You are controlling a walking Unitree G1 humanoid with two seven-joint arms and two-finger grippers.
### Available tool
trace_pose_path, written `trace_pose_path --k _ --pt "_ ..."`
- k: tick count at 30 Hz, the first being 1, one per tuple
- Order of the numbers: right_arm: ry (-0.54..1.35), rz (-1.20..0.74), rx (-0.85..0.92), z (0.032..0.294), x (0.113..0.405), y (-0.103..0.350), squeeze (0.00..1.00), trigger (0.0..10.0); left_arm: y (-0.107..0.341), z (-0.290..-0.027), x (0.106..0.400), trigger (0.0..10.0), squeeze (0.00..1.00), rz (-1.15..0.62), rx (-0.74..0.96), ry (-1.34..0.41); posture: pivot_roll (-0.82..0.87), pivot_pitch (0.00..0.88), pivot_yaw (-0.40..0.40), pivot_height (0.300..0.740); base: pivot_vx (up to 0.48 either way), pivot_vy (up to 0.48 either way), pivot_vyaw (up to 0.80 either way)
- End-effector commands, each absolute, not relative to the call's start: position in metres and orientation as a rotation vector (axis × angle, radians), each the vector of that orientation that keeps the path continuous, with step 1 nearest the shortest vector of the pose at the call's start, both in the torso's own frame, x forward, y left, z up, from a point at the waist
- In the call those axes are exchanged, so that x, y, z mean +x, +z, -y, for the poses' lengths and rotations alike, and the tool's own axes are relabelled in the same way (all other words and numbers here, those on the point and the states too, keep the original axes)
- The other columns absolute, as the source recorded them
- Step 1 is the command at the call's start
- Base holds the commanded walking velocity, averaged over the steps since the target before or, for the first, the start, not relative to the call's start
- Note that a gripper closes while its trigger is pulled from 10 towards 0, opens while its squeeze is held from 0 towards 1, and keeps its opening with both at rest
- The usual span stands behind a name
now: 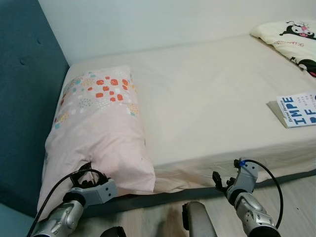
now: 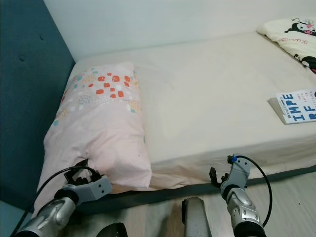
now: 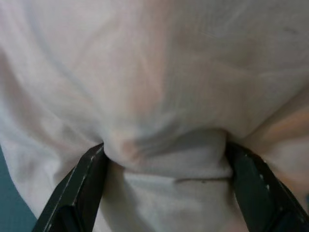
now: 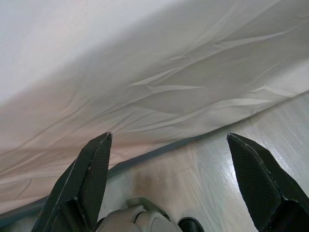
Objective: Clean up the room
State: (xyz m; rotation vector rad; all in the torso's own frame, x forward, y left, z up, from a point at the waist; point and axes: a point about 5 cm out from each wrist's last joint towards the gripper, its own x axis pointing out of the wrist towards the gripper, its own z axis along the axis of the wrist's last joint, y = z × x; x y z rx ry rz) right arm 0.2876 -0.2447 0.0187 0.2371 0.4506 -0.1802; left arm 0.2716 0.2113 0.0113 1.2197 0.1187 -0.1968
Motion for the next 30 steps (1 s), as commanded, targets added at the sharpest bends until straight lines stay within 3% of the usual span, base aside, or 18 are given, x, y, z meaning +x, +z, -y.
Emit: trace_pose_path --k 1,7,8,9,25,30 --pt "-0.172 -0.481 0.242 0.242 0.283 0.013 0.00 10.0 0.005 -0.217 0.269 10.0 0.00 -0.160 1.262 -0.162 -0.11 0.161 0.068 0.576 0.000 0.000 0.00" --pt "-0.170 -0.477 0.240 0.242 0.284 0.014 0.00 10.0 0.009 -0.223 0.277 10.0 0.00 -0.189 1.258 -0.087 -0.12 0.160 0.068 0.576 0.000 0.000 0.00" --pt "-0.170 -0.474 0.240 0.242 0.285 0.015 0.00 10.0 0.015 -0.227 0.283 3.5 0.00 -0.182 1.253 -0.042 -0.12 0.159 0.068 0.576 0.000 0.000 0.00" --pt "-0.171 -0.471 0.240 0.243 0.285 0.016 0.00 10.0 0.024 -0.231 0.292 0.0 0.00 -0.165 1.247 0.001 -0.12 0.159 0.068 0.576 0.000 0.000 0.00" --pt "-0.185 -0.445 0.248 0.245 0.286 0.020 0.00 10.0 0.084 -0.250 0.335 0.0 0.00 -0.009 1.305 0.191 -0.13 0.161 0.081 0.576 0.000 0.000 0.00" --pt "-0.192 -0.440 0.246 0.248 0.285 0.022 0.00 10.0 0.121 -0.256 0.353 0.0 0.00 0.087 1.318 0.270 -0.14 0.157 0.077 0.576 0.000 0.000 0.00"
